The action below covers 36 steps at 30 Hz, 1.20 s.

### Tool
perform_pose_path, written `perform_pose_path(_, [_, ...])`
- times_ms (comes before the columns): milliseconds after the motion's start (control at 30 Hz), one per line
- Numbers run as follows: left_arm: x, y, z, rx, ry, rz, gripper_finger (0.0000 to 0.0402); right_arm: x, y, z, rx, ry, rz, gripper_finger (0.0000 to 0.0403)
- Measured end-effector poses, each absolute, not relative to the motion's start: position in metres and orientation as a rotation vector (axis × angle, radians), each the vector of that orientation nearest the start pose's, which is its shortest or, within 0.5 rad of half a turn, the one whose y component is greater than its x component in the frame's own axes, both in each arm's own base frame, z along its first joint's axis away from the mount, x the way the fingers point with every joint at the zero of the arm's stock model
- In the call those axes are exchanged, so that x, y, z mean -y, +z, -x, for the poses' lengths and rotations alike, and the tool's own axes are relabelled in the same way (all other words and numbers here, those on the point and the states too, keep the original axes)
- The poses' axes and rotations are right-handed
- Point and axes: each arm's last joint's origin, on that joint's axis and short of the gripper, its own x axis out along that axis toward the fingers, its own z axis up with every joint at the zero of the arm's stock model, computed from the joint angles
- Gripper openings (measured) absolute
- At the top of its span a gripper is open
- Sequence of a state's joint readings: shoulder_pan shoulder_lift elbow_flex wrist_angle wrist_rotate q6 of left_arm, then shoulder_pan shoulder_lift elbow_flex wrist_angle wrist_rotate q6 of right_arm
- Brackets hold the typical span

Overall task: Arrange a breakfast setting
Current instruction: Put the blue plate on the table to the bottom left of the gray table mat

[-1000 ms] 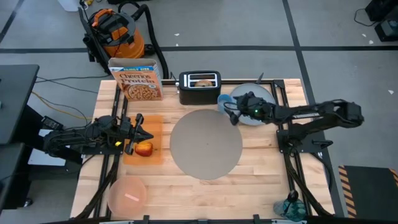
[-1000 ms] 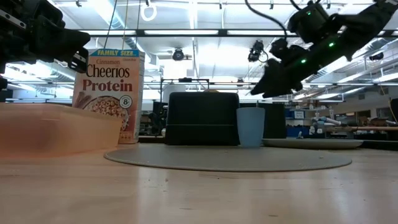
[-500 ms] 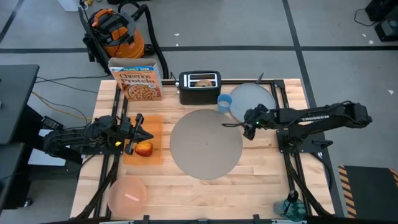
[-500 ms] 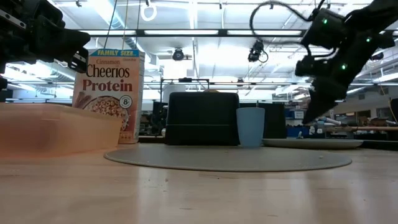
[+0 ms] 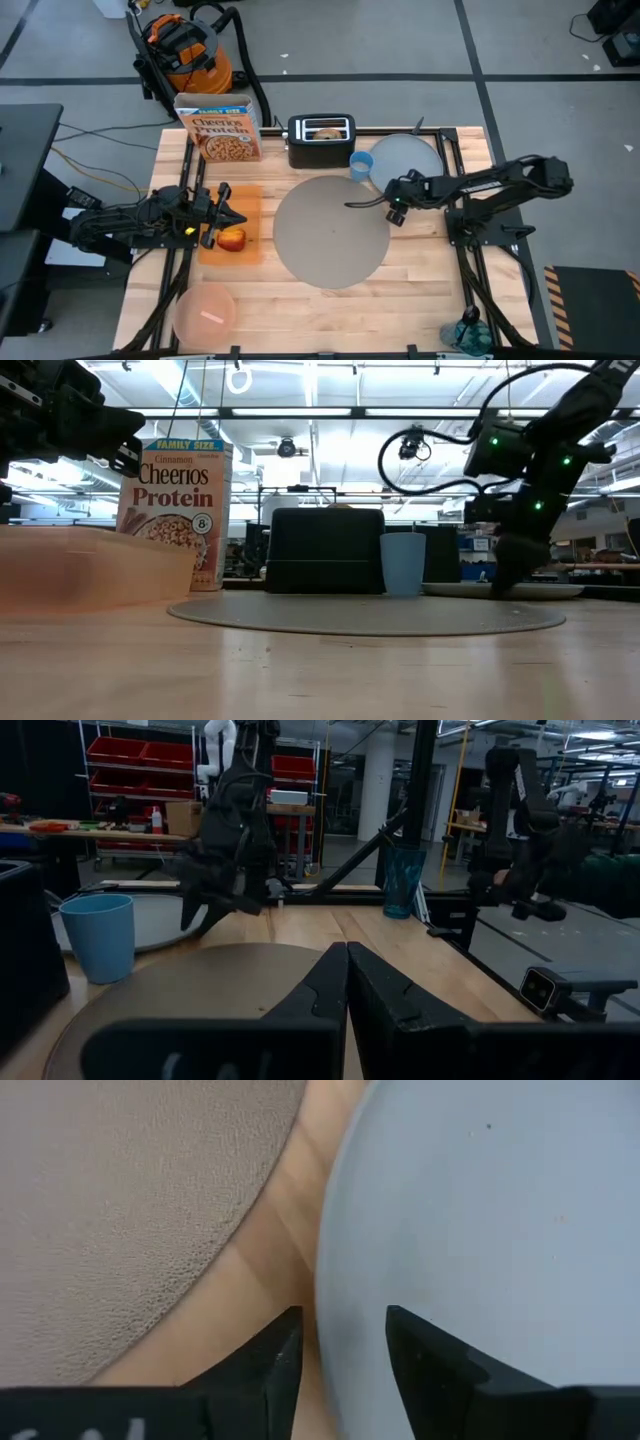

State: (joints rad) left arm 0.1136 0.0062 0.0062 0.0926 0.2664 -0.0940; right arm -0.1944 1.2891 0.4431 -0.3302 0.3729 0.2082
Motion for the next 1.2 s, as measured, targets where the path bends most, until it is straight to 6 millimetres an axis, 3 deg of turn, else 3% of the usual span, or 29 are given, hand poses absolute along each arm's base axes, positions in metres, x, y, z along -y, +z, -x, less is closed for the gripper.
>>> perform_pose_path(233, [-0.003,0.174,-0.097,0.084,-0.157,0.076,0.0016,0.047,0.123,-0.186,-1.155,-0.604,-0.047,0.0112])
perform_pose_path(567, [-0.003,0.174,-0.097,0.084,-0.157,0.076,0.0016,0.046,0.126,-0.182,-1.174,-0.596,-0.018,0.0017])
perform_pose_path(1200, [-0.003,0.174,-0.097,0.084,-0.156,0.076,0.0016,0.052,0.161,-0.195,-1.099,-0.755,-0.187,0.0019])
